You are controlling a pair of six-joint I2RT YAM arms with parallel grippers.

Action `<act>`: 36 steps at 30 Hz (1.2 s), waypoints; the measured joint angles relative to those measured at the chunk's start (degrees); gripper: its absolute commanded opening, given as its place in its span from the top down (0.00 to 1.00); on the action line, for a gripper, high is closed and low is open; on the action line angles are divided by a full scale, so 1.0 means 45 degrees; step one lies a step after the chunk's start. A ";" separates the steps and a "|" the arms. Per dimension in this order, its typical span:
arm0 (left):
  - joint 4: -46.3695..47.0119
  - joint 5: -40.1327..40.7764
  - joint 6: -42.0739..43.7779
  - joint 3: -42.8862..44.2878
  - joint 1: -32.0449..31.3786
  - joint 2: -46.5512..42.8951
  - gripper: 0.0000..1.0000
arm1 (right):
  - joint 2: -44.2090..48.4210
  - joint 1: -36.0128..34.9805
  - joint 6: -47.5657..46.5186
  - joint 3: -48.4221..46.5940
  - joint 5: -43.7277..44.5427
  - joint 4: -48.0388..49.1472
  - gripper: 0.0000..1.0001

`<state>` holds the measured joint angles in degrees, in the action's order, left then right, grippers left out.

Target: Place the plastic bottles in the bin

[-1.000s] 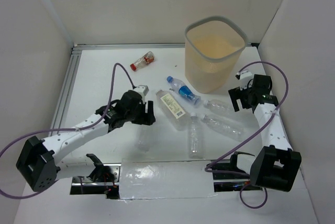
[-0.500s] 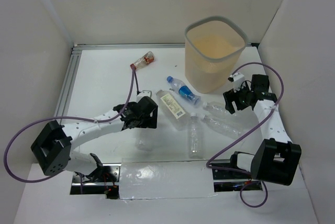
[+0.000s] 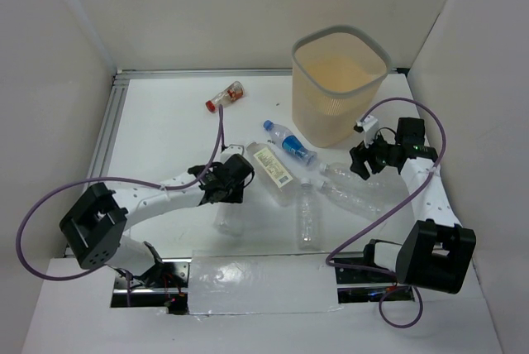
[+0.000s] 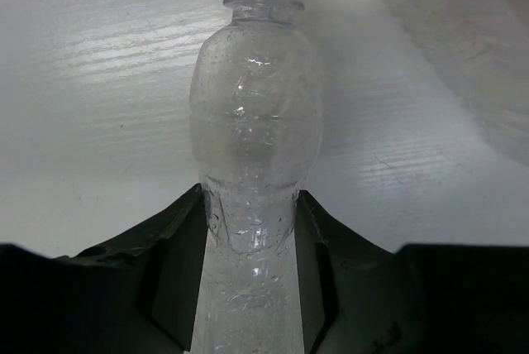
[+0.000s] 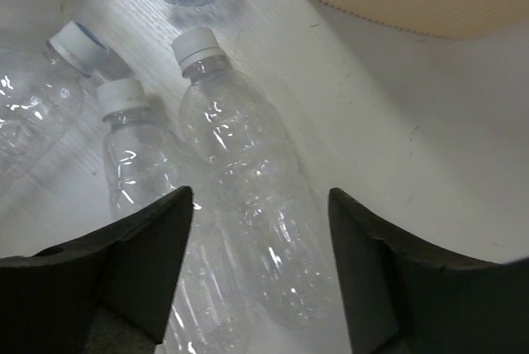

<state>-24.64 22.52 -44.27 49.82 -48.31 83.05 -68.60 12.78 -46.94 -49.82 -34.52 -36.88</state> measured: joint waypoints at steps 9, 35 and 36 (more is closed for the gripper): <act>-0.0602 -0.1418 0.2875 0.5955 -0.0121 -0.0306 0.77 | -0.0685 0.0117 -0.2385 -0.0102 -0.0714 -0.0675 0.50; 0.9097 -0.4299 0.1773 1.6130 0.1399 0.7601 0.67 | -0.0311 0.0447 -0.3181 0.1389 -0.0427 -0.0777 0.27; 0.9253 -0.4143 0.1744 1.6349 0.1467 0.7859 0.63 | -0.0296 0.0447 -0.3113 0.1438 -0.0398 -0.0733 0.22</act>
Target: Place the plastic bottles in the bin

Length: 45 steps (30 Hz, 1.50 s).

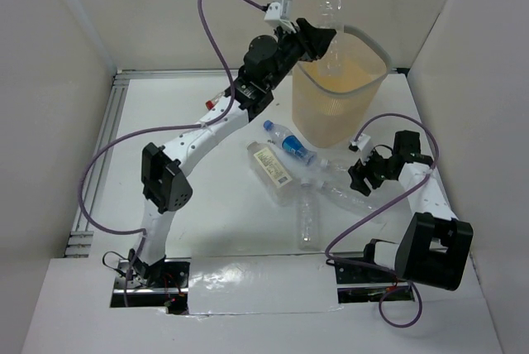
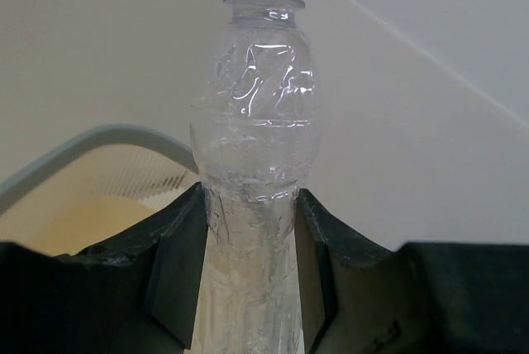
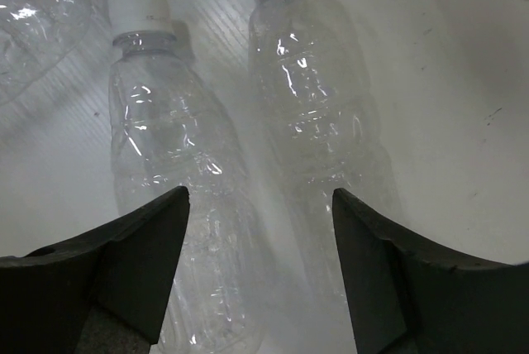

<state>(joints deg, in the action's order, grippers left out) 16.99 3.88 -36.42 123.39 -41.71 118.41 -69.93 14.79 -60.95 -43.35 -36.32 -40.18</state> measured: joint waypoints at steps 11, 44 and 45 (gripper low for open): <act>-0.0355 0.1297 0.0913 0.1651 -0.0141 0.2909 0.00 | -0.0316 0.0000 0.0253 0.0073 0.0034 0.0641 0.18; -0.5105 0.2652 0.0709 -1.6364 -0.5430 -0.9122 0.00 | 0.1156 0.0097 -0.5989 -0.7548 -0.3133 -0.6203 0.76; -0.4949 0.2637 0.0714 -1.6359 -0.5474 -0.9078 0.00 | 0.1171 -0.0034 -0.5629 -0.8155 -0.3541 -0.6329 0.76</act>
<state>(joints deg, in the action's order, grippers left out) -5.28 15.75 -33.21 49.78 -66.35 77.56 -64.66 14.63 -86.28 -80.05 -52.25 -68.66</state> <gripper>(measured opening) 1.001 0.640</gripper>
